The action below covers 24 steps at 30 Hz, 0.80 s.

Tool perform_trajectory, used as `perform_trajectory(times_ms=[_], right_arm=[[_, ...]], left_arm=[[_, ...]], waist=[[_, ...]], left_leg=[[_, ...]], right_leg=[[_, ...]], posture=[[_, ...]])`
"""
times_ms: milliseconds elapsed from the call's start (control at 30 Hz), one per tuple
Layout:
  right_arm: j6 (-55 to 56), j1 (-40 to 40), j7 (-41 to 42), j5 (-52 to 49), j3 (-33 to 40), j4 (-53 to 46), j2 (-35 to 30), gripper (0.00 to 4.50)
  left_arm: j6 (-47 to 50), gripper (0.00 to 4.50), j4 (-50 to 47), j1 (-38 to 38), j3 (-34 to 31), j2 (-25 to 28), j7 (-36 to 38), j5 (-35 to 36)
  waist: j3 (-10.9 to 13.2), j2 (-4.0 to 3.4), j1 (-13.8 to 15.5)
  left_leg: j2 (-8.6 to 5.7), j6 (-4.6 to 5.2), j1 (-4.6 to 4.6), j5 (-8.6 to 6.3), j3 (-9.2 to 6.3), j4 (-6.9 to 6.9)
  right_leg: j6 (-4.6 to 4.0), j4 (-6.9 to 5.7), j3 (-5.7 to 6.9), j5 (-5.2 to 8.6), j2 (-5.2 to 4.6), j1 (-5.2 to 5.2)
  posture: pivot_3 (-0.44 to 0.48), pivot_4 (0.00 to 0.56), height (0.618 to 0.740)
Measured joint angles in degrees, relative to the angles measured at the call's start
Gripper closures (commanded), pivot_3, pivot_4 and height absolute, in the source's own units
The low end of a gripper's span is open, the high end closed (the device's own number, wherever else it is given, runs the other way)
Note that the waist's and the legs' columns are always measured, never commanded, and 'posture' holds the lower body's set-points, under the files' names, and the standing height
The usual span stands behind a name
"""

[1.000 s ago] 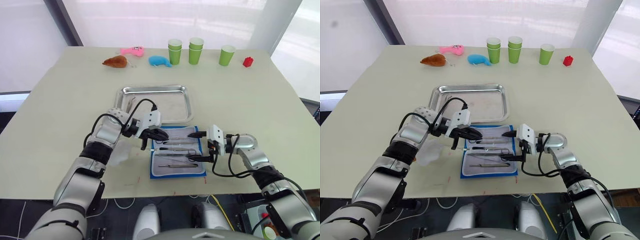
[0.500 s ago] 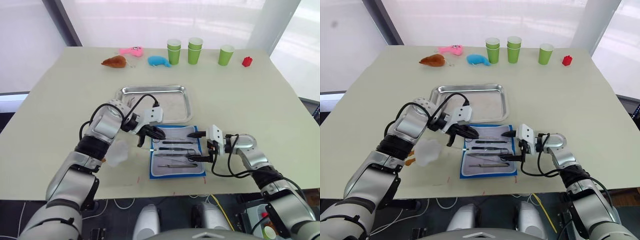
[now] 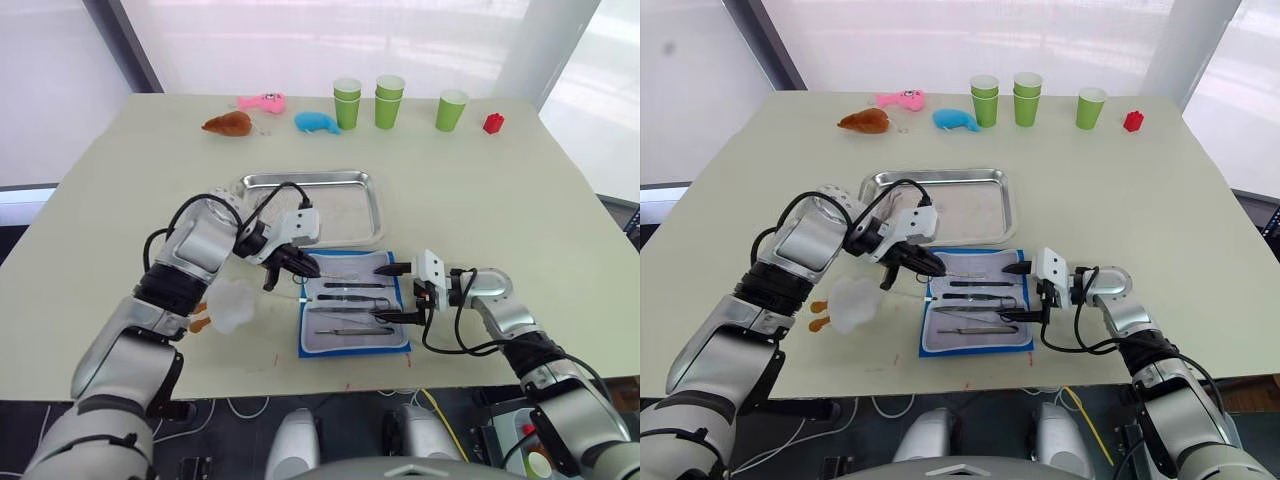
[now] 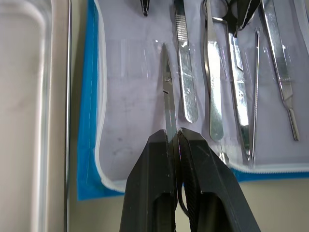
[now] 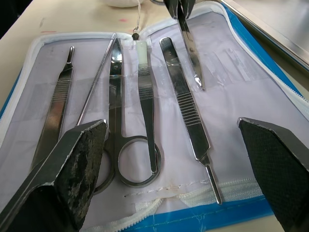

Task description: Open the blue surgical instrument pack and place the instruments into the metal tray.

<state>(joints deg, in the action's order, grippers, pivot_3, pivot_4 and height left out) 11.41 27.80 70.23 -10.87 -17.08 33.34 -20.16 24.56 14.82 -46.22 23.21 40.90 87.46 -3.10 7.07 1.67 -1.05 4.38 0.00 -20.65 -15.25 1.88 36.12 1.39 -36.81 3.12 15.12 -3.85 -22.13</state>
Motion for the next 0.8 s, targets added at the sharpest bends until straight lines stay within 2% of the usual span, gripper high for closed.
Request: perform_trajectory(times_ms=[500, 667, 800], right_arm=[[0.2, 0.4, 0.0, 0.0, 0.0, 0.8, 0.2, 0.0], [0.2, 0.3, -0.1, 0.0, 0.0, 0.8, 0.1, 0.0], [0.2, 0.3, -0.1, 0.0, 0.0, 0.8, 0.0, 0.0]], left_arm=[[0.3, 4.49, -5.6, 1.7, -0.4, 9.3, 1.7, 3.5], [1.0, 4.49, -6.9, 2.2, -3.2, 12.8, 1.7, 5.9], [4.5, 4.49, -7.5, 2.2, -7.5, 11.9, -0.4, 9.3]], waist=[[0.0, 0.0, 0.0], [0.0, 0.0, 0.1], [0.0, 0.0, 0.1]], left_leg=[[0.05, 0.0, 0.06, 0.0, -0.04, 0.02], [0.05, 0.01, 0.06, 0.0, -0.05, 0.05], [0.05, 0.01, 0.06, 0.0, -0.02, 0.07]], right_leg=[[-0.02, -0.02, -0.27, 0.0, 0.21, 0.0], [-0.02, -0.02, -0.33, 0.0, 0.25, 0.0], [-0.02, -0.03, -0.43, 0.0, 0.29, 0.0]], posture=[[0.0, 0.15, 0.74], [0.0, 0.15, 0.74], [0.0, 0.15, 0.74]])
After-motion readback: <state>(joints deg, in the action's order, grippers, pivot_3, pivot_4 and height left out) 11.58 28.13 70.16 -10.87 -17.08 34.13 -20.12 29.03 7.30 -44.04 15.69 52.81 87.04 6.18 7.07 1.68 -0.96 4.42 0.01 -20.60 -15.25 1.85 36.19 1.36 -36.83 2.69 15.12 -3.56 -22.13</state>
